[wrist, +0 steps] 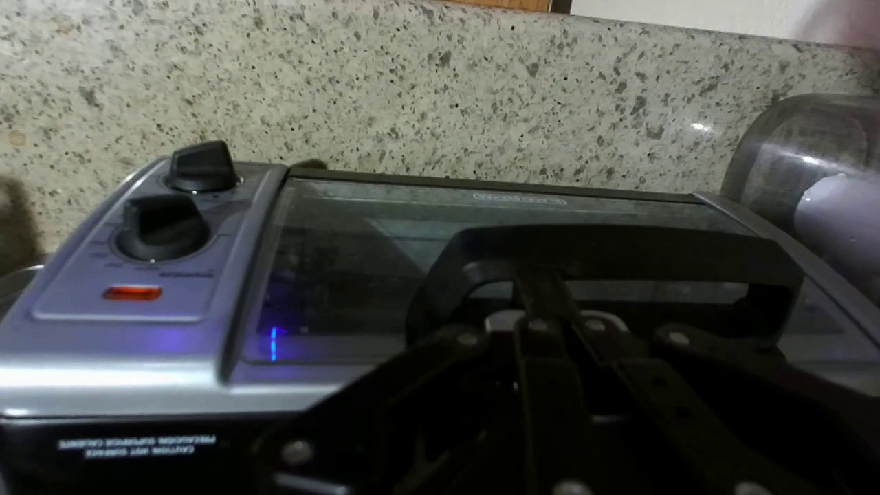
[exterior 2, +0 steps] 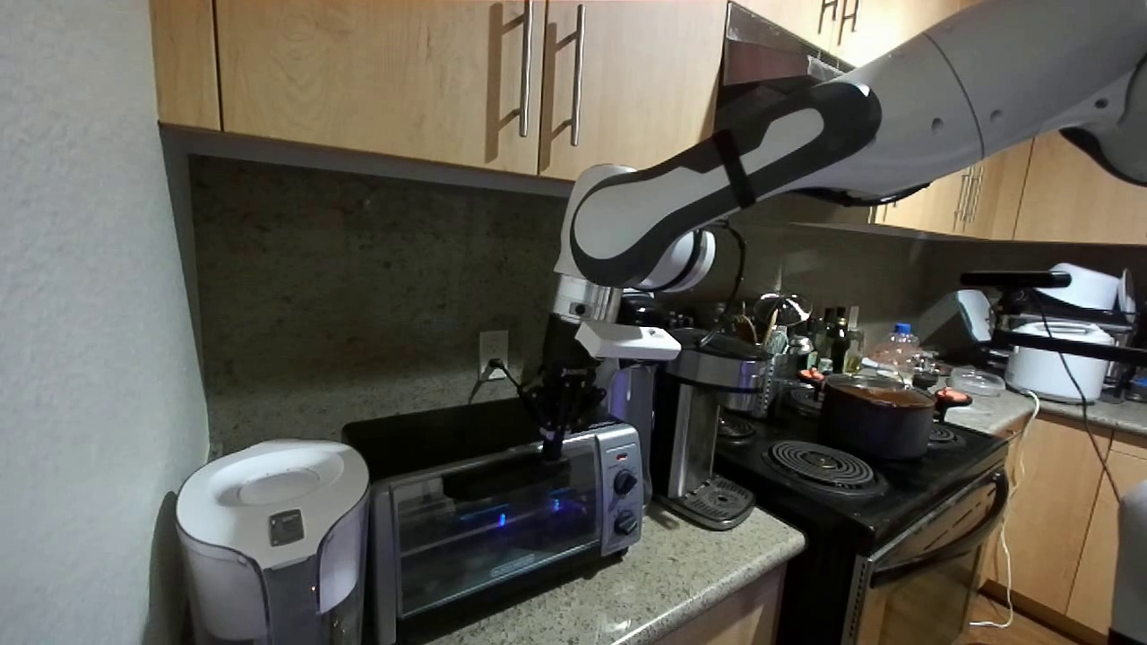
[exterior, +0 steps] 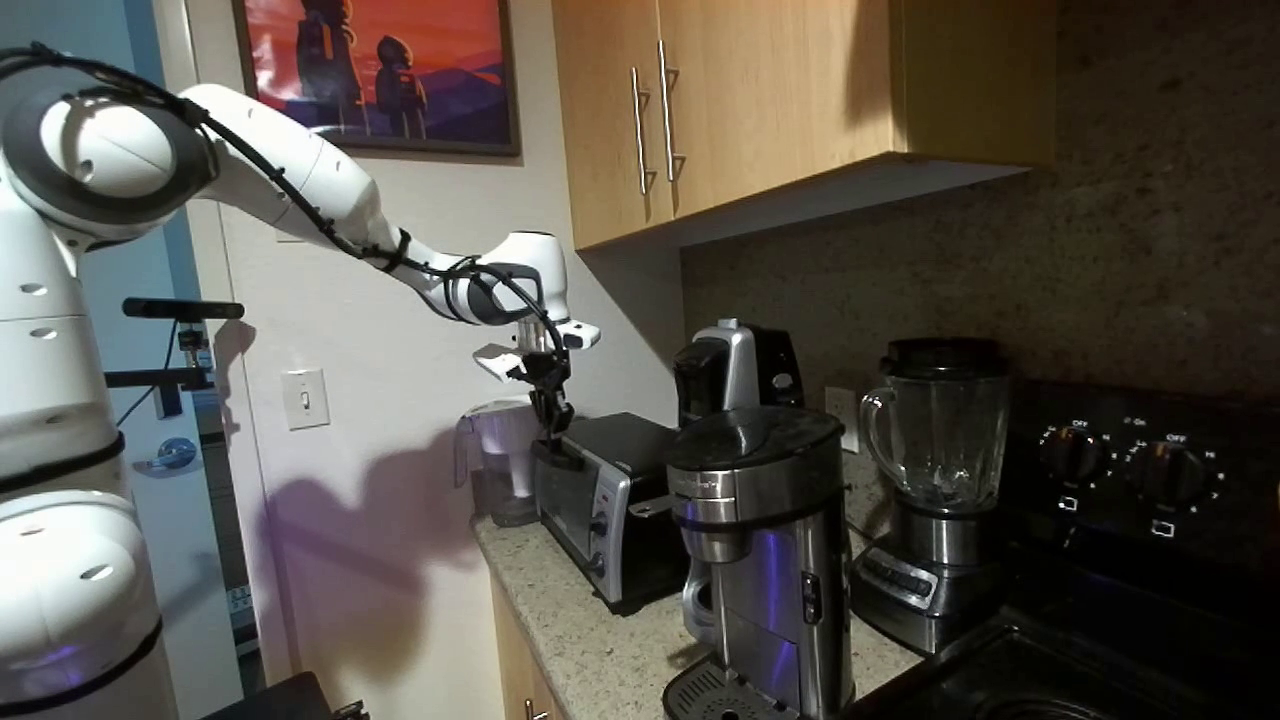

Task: Open the door of the microwave oven.

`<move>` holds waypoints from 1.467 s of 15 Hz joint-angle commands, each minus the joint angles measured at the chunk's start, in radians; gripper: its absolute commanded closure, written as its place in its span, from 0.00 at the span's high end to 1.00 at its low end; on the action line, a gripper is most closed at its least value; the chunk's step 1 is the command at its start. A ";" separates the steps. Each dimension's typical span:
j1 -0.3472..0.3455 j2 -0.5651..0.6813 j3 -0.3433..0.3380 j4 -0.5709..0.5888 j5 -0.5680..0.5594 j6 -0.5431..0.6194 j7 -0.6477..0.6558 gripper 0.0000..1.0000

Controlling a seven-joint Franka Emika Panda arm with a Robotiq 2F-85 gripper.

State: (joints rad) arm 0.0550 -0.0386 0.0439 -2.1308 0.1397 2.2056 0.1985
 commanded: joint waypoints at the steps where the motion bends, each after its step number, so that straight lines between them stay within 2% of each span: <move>1: 0.003 0.011 0.011 0.021 -0.011 -0.044 0.055 0.02; 9: 0.009 0.016 0.014 0.039 -0.018 -0.117 0.080 0.02; 15: 0.009 0.006 0.014 0.043 -0.029 -0.108 0.088 0.02; 22: 0.019 0.001 0.025 0.043 -0.012 -0.148 0.073 0.02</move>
State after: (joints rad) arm 0.0718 -0.0343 0.0594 -2.1065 0.1312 2.0923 0.2432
